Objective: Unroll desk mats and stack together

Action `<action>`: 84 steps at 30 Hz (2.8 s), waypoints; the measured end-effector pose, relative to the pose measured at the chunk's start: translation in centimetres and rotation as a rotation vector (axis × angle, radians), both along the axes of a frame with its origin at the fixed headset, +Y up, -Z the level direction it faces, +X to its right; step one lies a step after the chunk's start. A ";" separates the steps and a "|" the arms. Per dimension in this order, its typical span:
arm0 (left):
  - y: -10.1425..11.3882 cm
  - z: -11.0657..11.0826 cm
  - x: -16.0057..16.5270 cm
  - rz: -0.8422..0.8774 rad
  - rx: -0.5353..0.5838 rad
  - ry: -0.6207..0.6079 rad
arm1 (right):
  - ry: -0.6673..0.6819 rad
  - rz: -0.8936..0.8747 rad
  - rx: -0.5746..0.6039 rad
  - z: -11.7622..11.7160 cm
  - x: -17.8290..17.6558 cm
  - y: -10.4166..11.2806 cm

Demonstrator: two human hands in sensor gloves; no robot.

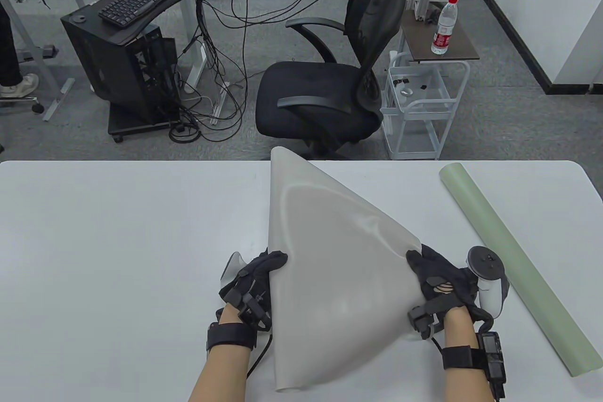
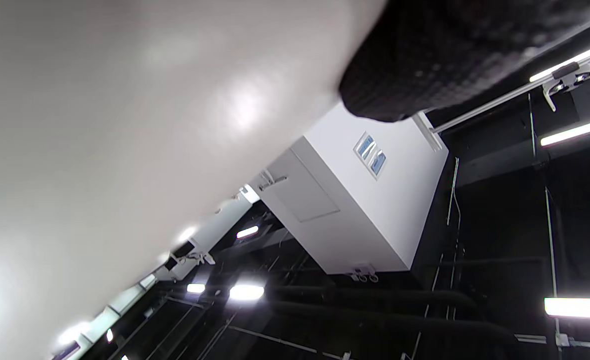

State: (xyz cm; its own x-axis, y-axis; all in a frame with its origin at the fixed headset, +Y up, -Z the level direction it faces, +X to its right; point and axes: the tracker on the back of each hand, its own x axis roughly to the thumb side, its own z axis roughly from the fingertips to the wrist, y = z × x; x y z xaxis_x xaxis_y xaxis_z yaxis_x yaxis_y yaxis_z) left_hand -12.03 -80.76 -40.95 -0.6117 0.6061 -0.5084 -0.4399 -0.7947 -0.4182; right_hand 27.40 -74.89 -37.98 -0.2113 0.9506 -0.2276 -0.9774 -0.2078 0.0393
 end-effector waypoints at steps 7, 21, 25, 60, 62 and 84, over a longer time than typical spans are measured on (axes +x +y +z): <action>-0.2 0.3 -1.2 -0.090 0.008 0.010 | -0.007 0.038 0.004 0.1 0.3 0.1; -1.0 0.8 -2.8 -0.165 -0.108 0.069 | -0.024 0.055 0.001 0.1 1.0 0.1; -0.8 0.8 -2.3 -0.207 -0.067 0.005 | -0.022 0.080 0.008 0.2 1.5 0.3; 2.6 -2.0 -2.3 -1.629 -0.025 0.106 | -0.126 0.456 -0.051 -1.0 0.7 1.3; 3.1 -2.3 -1.8 -1.757 0.000 0.097 | -0.136 0.471 -0.107 -1.3 0.7 0.7; 3.2 -4.5 0.4 -2.049 0.009 0.020 | 0.398 0.192 -0.326 3.0 3.8 0.5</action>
